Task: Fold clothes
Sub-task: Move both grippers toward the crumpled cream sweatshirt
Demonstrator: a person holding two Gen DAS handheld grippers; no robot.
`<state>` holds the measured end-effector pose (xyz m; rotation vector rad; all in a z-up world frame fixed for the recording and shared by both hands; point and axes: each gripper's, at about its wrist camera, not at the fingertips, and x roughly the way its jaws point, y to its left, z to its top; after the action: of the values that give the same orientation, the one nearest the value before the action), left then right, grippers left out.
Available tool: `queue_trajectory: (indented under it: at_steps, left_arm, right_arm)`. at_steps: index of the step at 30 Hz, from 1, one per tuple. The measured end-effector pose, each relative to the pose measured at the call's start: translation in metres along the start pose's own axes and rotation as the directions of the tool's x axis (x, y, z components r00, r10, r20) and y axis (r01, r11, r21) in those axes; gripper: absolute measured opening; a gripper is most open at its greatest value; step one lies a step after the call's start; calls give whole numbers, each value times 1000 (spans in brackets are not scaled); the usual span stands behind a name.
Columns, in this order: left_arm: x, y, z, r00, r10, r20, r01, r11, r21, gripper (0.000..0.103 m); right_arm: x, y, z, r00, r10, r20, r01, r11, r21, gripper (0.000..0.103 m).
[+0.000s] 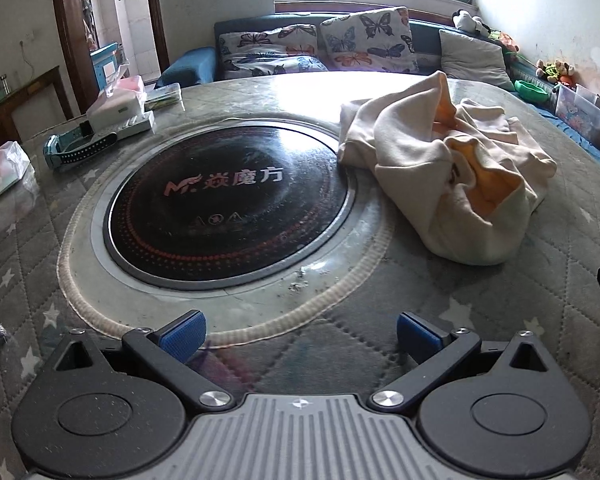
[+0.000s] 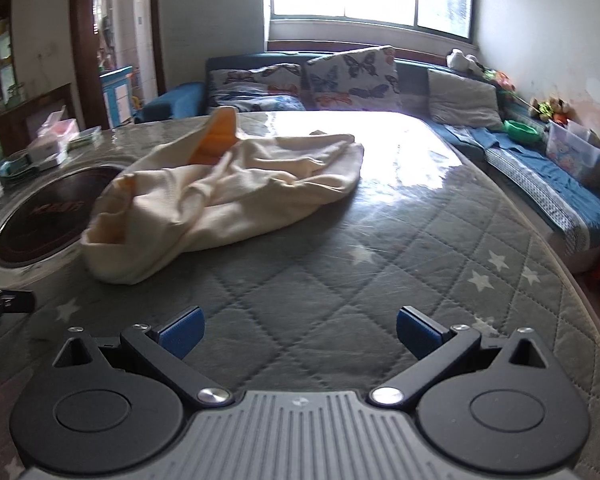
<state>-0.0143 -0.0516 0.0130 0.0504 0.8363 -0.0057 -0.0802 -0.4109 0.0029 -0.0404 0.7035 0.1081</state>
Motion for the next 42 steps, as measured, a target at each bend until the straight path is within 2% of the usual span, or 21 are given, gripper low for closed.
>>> queue_trajectory:
  at_steps: [20, 42]
  left_arm:
    - [4, -20, 11, 1000, -8, -8, 8, 999, 43, 103]
    - [14, -27, 28, 1000, -2, -17, 3, 999, 42, 103]
  right_arm:
    - [-6, 26, 10, 997, 77, 20, -76, 996, -45, 103]
    - [-3, 37, 31, 994, 104, 44, -100, 991, -88, 103]
